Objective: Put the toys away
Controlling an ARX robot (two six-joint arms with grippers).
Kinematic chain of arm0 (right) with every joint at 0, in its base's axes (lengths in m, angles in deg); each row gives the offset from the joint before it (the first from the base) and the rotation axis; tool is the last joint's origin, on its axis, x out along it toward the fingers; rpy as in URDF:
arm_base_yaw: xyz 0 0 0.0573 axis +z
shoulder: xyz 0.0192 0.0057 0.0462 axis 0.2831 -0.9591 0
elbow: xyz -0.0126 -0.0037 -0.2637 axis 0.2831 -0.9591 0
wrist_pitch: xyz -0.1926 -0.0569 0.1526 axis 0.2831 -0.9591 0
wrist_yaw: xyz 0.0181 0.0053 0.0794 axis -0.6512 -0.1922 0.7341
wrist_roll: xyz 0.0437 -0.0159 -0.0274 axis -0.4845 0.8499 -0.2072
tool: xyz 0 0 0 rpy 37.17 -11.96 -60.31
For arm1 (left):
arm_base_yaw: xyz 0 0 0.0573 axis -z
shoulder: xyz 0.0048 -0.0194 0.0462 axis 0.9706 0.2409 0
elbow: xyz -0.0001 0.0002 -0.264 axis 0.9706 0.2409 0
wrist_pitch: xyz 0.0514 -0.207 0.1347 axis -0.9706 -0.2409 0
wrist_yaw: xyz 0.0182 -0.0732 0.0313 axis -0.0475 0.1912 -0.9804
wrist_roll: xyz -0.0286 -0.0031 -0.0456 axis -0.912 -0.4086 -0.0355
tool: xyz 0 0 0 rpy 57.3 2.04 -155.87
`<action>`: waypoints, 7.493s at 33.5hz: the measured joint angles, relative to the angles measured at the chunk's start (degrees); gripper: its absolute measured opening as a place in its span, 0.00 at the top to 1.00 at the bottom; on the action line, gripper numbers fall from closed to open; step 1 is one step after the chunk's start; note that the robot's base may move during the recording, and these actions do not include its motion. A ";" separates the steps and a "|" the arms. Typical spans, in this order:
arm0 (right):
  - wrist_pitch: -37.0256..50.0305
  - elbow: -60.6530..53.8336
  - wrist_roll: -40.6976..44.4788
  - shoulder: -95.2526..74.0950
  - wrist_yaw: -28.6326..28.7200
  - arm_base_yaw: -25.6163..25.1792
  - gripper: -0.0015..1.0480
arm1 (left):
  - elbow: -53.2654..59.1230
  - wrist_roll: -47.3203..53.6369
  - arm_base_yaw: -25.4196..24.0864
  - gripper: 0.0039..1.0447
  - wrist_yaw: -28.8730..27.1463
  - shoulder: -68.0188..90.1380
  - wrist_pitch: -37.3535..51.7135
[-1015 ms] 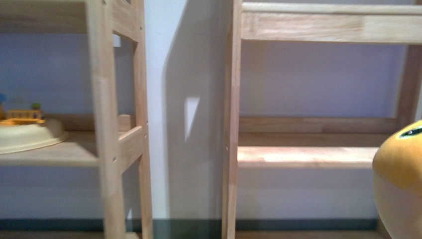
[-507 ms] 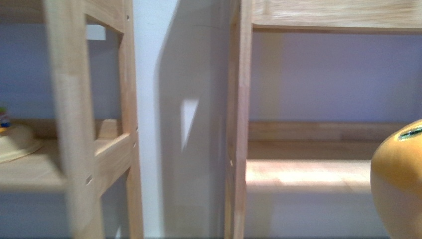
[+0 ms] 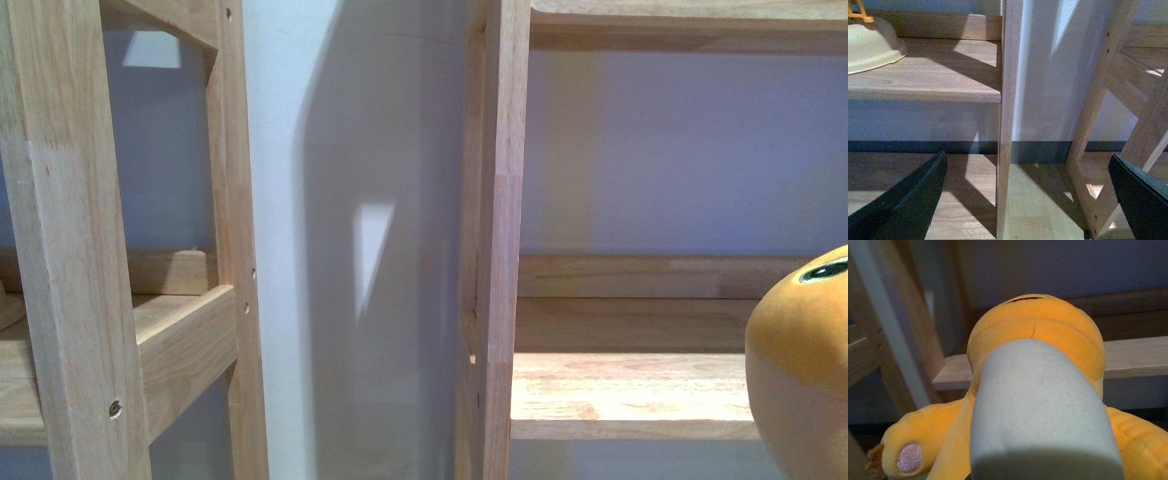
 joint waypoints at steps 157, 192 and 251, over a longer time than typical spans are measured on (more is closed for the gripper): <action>-15.21 20.50 6.21 -12.92 -13.09 8.26 0.39 | 0.00 0.02 0.00 0.06 0.02 0.00 0.00; -11.61 -0.68 5.46 4.72 9.20 -14.64 0.96 | 0.00 0.00 0.00 0.06 0.00 0.00 0.00; -11.02 -4.37 5.35 8.22 9.20 -14.71 0.06 | 0.00 0.02 0.00 0.06 0.00 0.00 0.00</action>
